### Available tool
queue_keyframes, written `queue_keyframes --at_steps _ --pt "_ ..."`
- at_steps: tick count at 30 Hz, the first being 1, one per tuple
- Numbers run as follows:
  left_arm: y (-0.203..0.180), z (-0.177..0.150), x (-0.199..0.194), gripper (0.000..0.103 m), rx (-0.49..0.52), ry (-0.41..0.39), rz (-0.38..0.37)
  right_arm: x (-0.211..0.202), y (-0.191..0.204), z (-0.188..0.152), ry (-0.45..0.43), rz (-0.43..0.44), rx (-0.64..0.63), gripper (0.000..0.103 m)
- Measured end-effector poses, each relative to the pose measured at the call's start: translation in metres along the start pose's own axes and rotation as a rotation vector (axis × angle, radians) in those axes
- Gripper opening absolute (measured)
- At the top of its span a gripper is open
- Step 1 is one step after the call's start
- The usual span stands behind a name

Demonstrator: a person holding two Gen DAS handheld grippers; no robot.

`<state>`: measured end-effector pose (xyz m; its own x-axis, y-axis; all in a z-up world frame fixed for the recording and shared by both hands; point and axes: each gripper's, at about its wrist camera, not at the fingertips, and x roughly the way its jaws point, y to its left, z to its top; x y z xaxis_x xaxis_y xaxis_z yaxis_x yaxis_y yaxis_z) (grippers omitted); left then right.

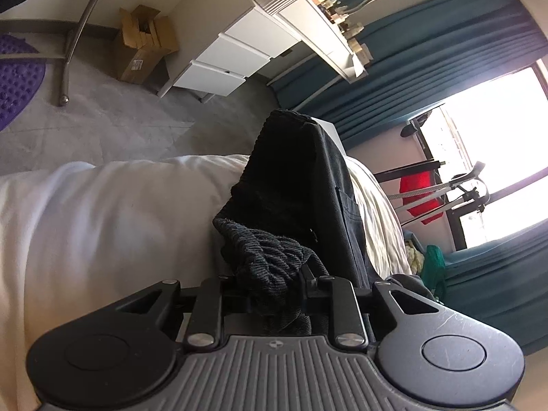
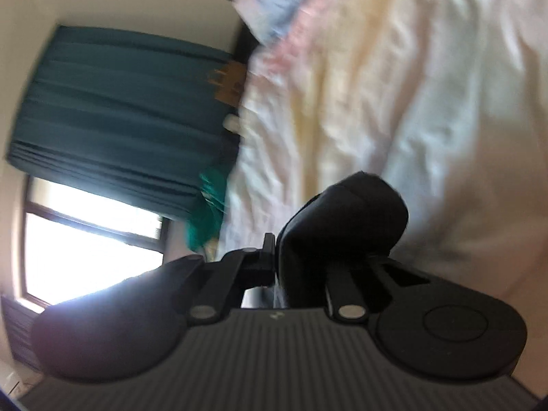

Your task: Fold clothes

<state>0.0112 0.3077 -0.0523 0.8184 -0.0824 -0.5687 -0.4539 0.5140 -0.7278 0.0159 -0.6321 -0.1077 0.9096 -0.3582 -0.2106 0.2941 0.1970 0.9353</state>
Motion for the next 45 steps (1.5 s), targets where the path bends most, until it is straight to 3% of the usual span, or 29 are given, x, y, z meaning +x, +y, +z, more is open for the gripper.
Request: queue_keyframes --at_steps 3,5,8,13,19,23,28,31,34,36,38,42,45 --pt "-0.012 -0.004 0.004 0.026 0.075 -0.021 0.017 -0.028 0.041 0.001 -0.141 0.124 -0.243 0.01" --pt "-0.015 -0.004 0.003 0.026 0.09 -0.024 0.018 -0.045 0.059 -0.001 -0.224 0.128 -0.391 0.01" --pt "-0.016 -0.005 0.001 0.026 0.09 -0.02 0.014 -0.047 0.045 0.002 -0.209 0.024 -0.327 0.01" --pt "-0.009 -0.002 0.002 0.026 0.038 0.004 -0.001 -0.039 -0.011 0.015 -0.094 -0.272 -0.11 0.01" --pt "-0.012 -0.001 -0.002 0.025 0.042 -0.008 -0.032 -0.058 -0.01 0.009 -0.055 -0.324 -0.088 0.01" --pt "-0.021 -0.003 -0.007 0.025 0.081 -0.032 -0.048 -0.044 0.011 0.008 -0.053 -0.341 -0.157 0.01" --pt "-0.019 0.001 -0.006 0.024 0.073 -0.034 -0.092 -0.011 0.072 0.011 0.047 -0.305 -0.356 0.01" --pt "-0.009 0.003 -0.007 0.023 -0.005 -0.026 -0.177 0.012 0.104 0.025 0.103 -0.173 -0.338 0.009" --pt "-0.008 0.003 -0.008 0.023 0.005 -0.034 -0.198 -0.002 0.12 0.038 0.047 0.025 -0.266 0.009" --pt "-0.011 0.002 -0.008 0.023 0.045 -0.032 -0.162 -0.014 0.122 0.04 -0.004 0.049 -0.334 0.009" --pt "-0.012 0.0 -0.008 0.024 0.073 -0.013 -0.107 -0.021 0.107 0.041 0.011 -0.03 -0.386 0.009" --pt "-0.008 -0.003 -0.005 0.026 0.11 0.035 -0.016 -0.036 0.033 0.039 0.093 -0.26 -0.368 0.009" --pt "-0.01 -0.004 -0.007 0.028 0.149 0.048 0.007 -0.042 -0.011 0.031 0.157 -0.355 -0.343 0.01"
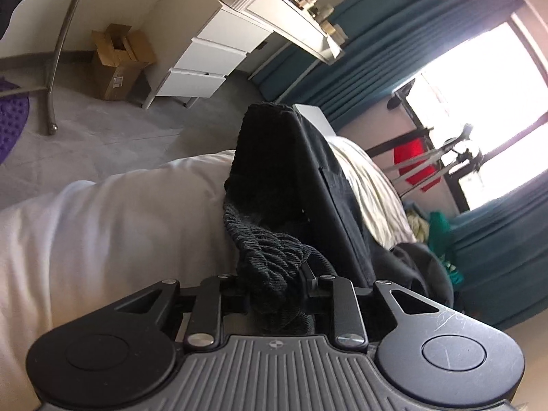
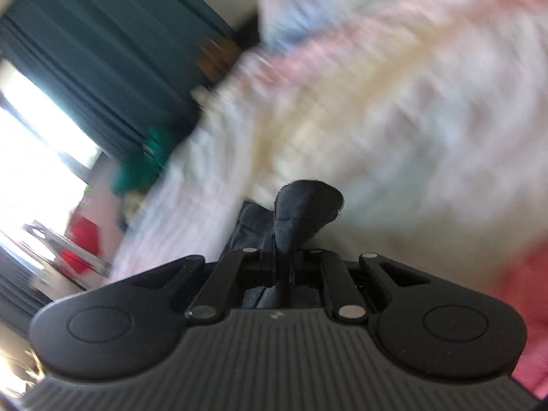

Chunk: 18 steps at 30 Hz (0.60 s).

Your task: Fold clothes

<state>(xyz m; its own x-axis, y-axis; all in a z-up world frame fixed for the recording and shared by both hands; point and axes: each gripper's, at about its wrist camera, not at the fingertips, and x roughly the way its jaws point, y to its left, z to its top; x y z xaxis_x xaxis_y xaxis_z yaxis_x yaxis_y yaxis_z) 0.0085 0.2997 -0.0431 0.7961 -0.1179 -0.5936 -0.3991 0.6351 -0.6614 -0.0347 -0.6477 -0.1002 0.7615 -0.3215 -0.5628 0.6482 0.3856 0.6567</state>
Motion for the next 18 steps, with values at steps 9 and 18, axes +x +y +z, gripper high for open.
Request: queue_keyframes --at_steps 9,18 --pt "-0.009 -0.007 -0.016 0.053 0.1 0.0 0.092 -0.012 0.011 -0.016 0.044 -0.017 -0.081 0.055" --pt "-0.043 -0.022 -0.073 0.089 0.281 -0.163 0.132 -0.067 0.08 -0.027 -0.121 0.036 -0.284 0.082"
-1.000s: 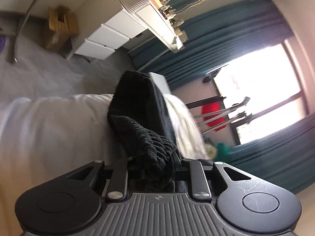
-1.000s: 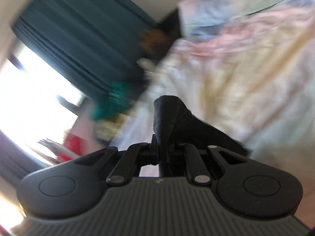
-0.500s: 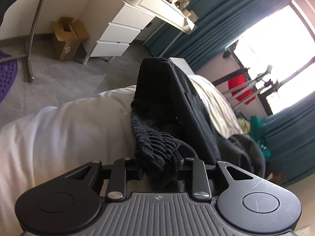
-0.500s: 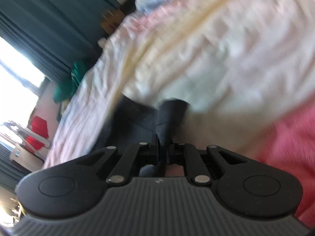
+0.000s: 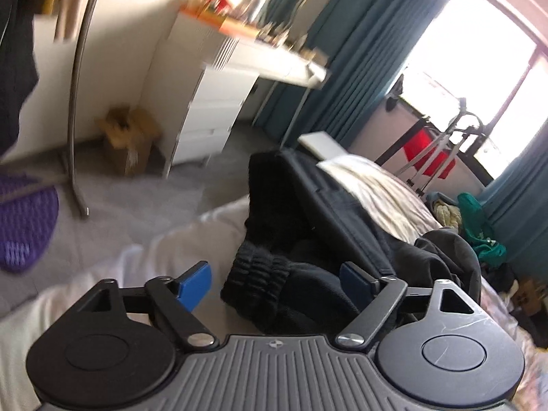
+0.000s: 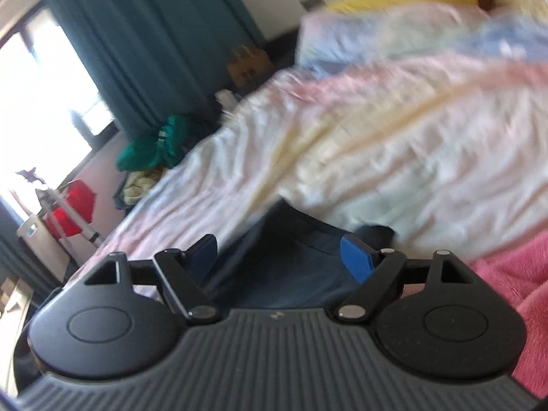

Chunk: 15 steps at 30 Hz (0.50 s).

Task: Fold clothes
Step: 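Open both grippers and release the black pants onto the bed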

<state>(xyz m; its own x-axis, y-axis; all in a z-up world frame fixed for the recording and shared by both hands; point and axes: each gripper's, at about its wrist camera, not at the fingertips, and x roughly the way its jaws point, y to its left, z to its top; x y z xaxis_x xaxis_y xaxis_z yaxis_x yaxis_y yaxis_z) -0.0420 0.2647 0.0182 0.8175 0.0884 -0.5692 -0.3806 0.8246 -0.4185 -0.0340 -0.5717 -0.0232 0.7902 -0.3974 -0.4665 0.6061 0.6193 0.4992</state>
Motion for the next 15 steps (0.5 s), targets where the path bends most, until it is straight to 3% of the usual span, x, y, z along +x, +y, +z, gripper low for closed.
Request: queue_keyframes --at_steps 5,8,10,12,15 --pt "-0.03 0.017 0.013 0.089 0.053 0.028 -0.05 -0.012 0.072 -0.016 0.064 0.119 -0.107 0.081" --pt "-0.05 0.032 0.044 0.088 0.068 0.059 -0.028 -0.016 0.111 -0.038 0.132 0.195 -0.117 0.081" --pt "-0.06 0.042 0.071 0.084 0.054 0.107 -0.026 -0.018 0.134 -0.055 0.156 0.24 -0.132 0.081" --pt "-0.072 0.051 0.096 0.073 0.071 0.152 -0.012 -0.018 0.151 -0.074 0.162 0.279 -0.145 0.081" --pt "-0.093 0.06 0.123 0.071 0.124 0.165 0.025 -0.009 0.169 -0.104 0.168 0.318 -0.201 0.081"
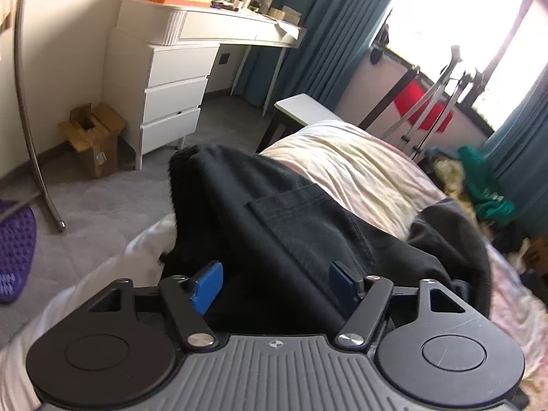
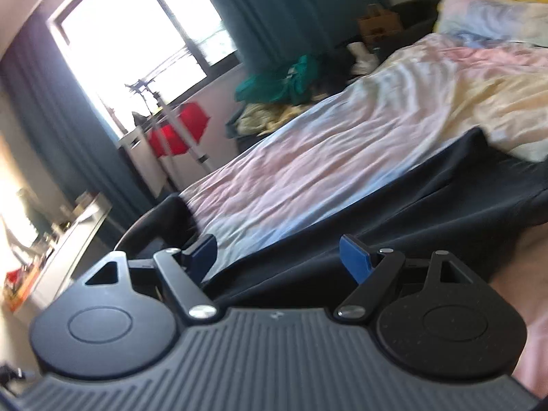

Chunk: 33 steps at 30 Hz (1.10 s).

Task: Fold clothes
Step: 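Open both grippers and release the black pants onto the bed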

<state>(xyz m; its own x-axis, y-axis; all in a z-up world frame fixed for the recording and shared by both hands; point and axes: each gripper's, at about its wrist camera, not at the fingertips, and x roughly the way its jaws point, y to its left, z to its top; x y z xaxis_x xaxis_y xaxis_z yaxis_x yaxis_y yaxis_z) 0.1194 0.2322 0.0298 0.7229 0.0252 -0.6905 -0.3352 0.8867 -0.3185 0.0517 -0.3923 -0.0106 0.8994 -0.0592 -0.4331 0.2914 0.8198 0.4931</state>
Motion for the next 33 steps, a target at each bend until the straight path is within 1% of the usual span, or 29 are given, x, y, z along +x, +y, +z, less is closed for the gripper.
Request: queue_keyframes --at_steps 4,7,8,10,12,13,14,15,16,17,18,19,22,23,24,26,27,29,31,32,33 --pt "-0.021 0.011 0.037 0.07 0.031 0.042 0.042 0.024 0.01 -0.028 0.035 -0.048 -0.097 0.081" --pt "-0.029 0.012 0.064 0.07 0.041 0.083 0.06 0.036 0.008 -0.034 0.066 -0.062 -0.084 0.081" --pt "-0.03 0.012 0.072 0.07 0.03 0.103 0.055 0.038 0.006 -0.033 0.075 -0.06 -0.064 0.081" --pt "-0.032 0.014 0.083 0.07 0.009 0.109 0.04 0.041 0.002 -0.033 0.07 -0.064 -0.025 0.081" --pt "-0.033 0.018 0.087 0.068 -0.024 0.089 0.001 0.039 0.005 -0.033 0.024 -0.105 -0.05 0.081" --pt "-0.032 0.022 0.088 0.066 -0.046 0.074 -0.034 0.038 0.007 -0.033 -0.002 -0.128 -0.065 0.081" --pt "-0.032 0.027 0.09 0.063 -0.07 0.056 -0.077 0.035 0.011 -0.033 -0.042 -0.144 -0.089 0.081" --pt "-0.031 0.033 0.092 0.054 -0.092 0.037 -0.116 0.031 0.016 -0.032 -0.081 -0.141 -0.11 0.081" --pt "-0.031 0.04 0.095 0.042 -0.115 0.022 -0.163 0.027 0.02 -0.032 -0.121 -0.134 -0.13 0.081" --pt "-0.031 0.05 0.102 0.014 -0.139 0.022 -0.199 0.025 0.024 -0.033 -0.149 -0.126 -0.153 0.081" --pt "-0.033 0.061 0.111 0.01 -0.162 0.034 -0.215 0.022 0.029 -0.035 -0.175 -0.118 -0.176 0.081" --pt "-0.036 0.071 0.119 0.01 -0.173 0.041 -0.215 0.021 0.032 -0.037 -0.189 -0.113 -0.198 0.081" --pt "-0.049 0.095 0.14 0.011 -0.161 0.042 -0.172 0.029 0.036 -0.042 -0.174 -0.09 -0.242 0.081" --pt "-0.051 0.097 0.14 0.014 -0.145 0.04 -0.173 0.033 0.036 -0.043 -0.161 -0.091 -0.247 0.081" --pt "-0.054 0.099 0.141 0.021 -0.129 0.038 -0.173 0.039 0.036 -0.044 -0.143 -0.092 -0.245 0.081" --pt "-0.058 0.1 0.139 0.03 -0.096 0.037 -0.171 0.05 0.034 -0.045 -0.116 -0.089 -0.236 0.081" --pt "-0.056 0.096 0.134 0.033 -0.08 0.041 -0.173 0.056 0.034 -0.045 -0.104 -0.092 -0.231 0.081" --pt "-0.051 0.085 0.122 0.037 -0.071 0.06 -0.184 0.064 0.034 -0.045 -0.097 -0.094 -0.228 0.081" --pt "-0.039 0.069 0.101 0.037 -0.107 0.097 -0.204 0.07 0.031 -0.045 -0.08 -0.092 -0.212 0.081" --pt "-0.032 0.059 0.092 0.037 -0.141 0.116 -0.21 0.071 0.03 -0.045 -0.076 -0.088 -0.201 0.081" --pt "-0.024 0.049 0.086 0.042 -0.186 0.136 -0.21 0.072 0.028 -0.044 -0.072 -0.082 -0.191 0.081"
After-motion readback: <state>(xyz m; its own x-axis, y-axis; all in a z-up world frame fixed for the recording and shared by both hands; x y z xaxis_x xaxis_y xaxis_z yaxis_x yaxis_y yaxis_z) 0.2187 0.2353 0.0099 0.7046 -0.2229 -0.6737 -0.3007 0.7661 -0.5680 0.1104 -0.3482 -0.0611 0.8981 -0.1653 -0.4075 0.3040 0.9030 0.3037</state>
